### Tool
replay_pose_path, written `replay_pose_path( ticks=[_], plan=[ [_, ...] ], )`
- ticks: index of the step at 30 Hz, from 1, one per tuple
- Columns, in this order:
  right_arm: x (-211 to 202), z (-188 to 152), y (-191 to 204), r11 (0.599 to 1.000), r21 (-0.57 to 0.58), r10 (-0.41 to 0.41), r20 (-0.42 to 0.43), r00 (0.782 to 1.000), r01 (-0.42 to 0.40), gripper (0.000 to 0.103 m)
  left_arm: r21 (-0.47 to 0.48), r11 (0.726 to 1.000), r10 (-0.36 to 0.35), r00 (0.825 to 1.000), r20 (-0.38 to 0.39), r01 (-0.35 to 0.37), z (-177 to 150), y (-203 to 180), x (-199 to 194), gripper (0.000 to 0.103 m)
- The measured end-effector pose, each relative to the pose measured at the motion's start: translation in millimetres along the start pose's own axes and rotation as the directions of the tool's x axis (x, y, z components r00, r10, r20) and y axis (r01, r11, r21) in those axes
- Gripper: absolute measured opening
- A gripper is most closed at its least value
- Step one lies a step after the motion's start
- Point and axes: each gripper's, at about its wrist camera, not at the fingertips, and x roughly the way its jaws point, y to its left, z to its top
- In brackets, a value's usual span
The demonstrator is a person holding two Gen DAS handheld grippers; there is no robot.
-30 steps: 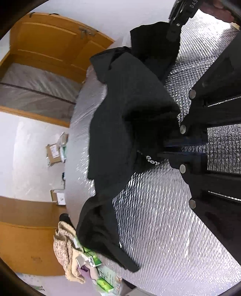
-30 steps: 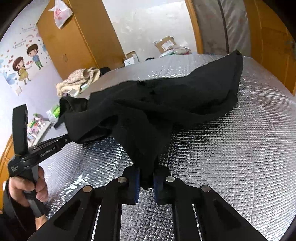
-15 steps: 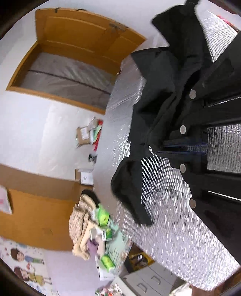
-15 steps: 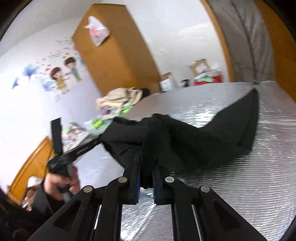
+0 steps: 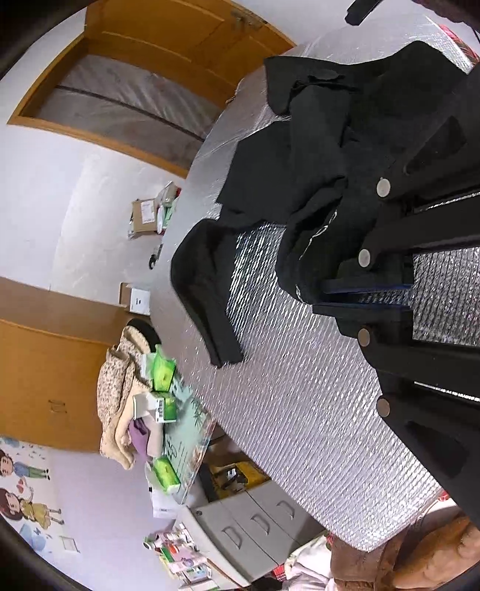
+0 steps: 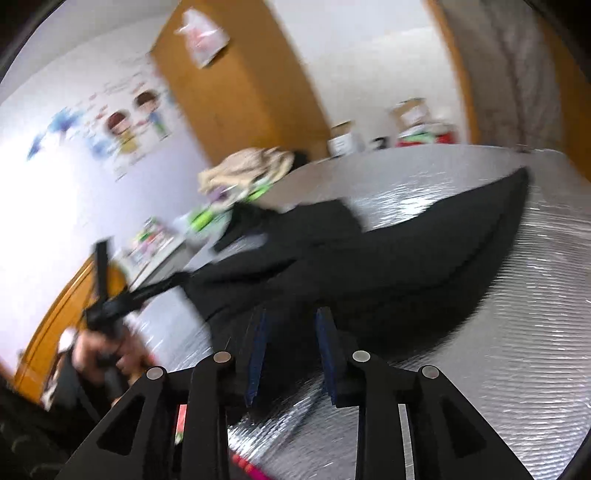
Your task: Fold clothes
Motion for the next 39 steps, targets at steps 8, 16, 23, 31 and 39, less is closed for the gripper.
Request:
replay_pose_path(
  ticks=[8,16,23,31,39],
  plan=[
    [56.7,7.0,-56.1,0.972,0.232,-0.01,-0.099,0.995,0.033,0.032,-0.018,1.0,0.005,1.0,-0.018,-0.005,2.0,7.7,9.8,0.007],
    [94.5,12.7,-78.7,0.918,0.393,0.103,-0.1,0.99,-0.056,0.032,0.014,1.0,-0.015,1.0,-0.02,0.015,1.0,7.5,10.6,0.01],
    [102.4,29.2,-81.8,0.928,0.372,0.06,-0.064,0.996,-0.032,0.002,0.049,0.999,0.007,0.998,-0.055,-0.004,-4.2,13.3,13.7,0.016],
    [17.5,77.7,-135.2,0.877,0.444,-0.307,0.228,0.924,0.182,0.005,0.123,0.992,0.027,0.994,-0.109,-0.014,-13.1,12.5,20.1,0.016],
    [40.1,71.1,-120.0,0.919,0.305,-0.273,0.041,0.961,0.248,0.027,0.025,0.999,0.045,0.998,0.037,-0.046,3.1,20.1,-8.1,0.016]
  ],
)
